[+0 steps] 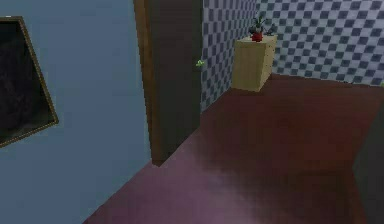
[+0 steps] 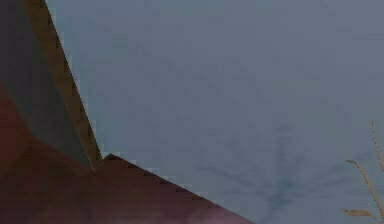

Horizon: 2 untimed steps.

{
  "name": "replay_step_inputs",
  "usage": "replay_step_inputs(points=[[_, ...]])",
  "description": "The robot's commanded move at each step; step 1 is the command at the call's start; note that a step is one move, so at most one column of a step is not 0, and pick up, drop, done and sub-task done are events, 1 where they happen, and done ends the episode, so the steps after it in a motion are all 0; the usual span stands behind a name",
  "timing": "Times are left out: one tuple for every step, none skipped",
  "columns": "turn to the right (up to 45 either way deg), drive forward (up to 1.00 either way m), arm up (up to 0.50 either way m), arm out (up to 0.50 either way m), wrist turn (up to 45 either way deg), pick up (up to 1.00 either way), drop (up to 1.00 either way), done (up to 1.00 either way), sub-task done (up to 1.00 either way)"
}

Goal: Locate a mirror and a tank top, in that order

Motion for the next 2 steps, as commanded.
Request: replay_step_inputs(points=[[0.0, 0.1, 0.0, 0.0, 0.0, 0.0, 0.0, 0.0, 0.0], [24.0, 0.0, 0.0, 0.0, 0.0, 0.0, 0.0, 0.0, 0.0]])
